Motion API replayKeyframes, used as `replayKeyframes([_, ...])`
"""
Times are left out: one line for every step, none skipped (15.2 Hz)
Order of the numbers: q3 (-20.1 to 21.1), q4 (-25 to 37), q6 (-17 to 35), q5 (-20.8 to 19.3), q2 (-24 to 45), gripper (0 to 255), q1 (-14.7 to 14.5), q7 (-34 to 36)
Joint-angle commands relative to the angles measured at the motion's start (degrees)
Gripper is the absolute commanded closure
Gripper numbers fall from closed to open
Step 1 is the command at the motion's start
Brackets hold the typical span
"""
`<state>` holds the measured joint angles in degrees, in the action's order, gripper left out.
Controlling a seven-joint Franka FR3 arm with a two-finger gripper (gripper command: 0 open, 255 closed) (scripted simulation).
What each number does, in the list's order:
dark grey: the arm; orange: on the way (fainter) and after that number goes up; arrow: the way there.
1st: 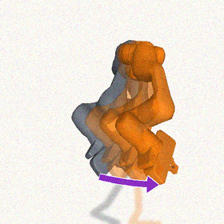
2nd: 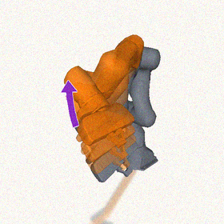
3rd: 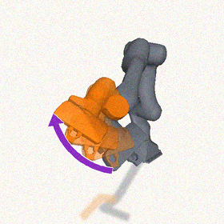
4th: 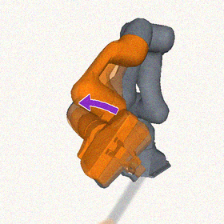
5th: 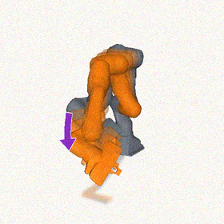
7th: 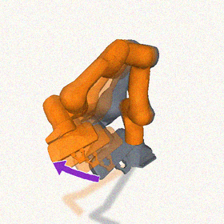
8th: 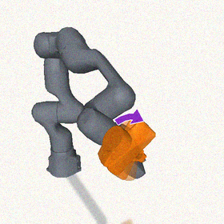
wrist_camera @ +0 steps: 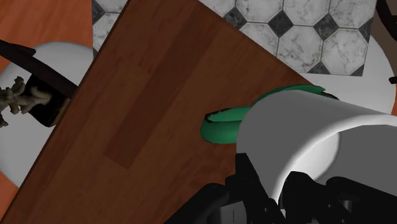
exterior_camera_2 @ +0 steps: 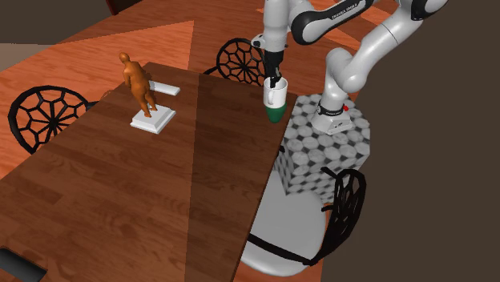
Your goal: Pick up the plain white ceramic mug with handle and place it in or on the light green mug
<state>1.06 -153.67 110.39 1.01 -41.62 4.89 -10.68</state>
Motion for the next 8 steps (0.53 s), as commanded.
replayKeyframes([0.02, -0.23, -0.08, 0.03, 0.1, 0, -0.03, -0.01])
replayKeyframes([0.03, -0.21, 0.0, 0.05, 0.19, 0, -0.04, 0.01])
replayKeyframes([0.04, -0.21, -0.03, 0.05, 0.16, 0, -0.04, 0.02])
replayKeyframes([0.03, -0.2, -0.02, 0.05, 0.19, 0, -0.04, 0.01])
replayKeyframes([0.03, -0.19, -0.02, 0.04, 0.19, 0, -0.03, 0.01])
replayKeyframes([0.02, -0.26, -0.07, 0.04, 0.08, 0, -0.03, -0.01])
replayKeyframes([-0.01, 1.47, -2.16, 0.01, -0.28, 0, -0.02, 0.0])
replayKeyframes([-0.04, 3.26, -4.2, -0.02, -0.53, 0, -0.01, 0.0])
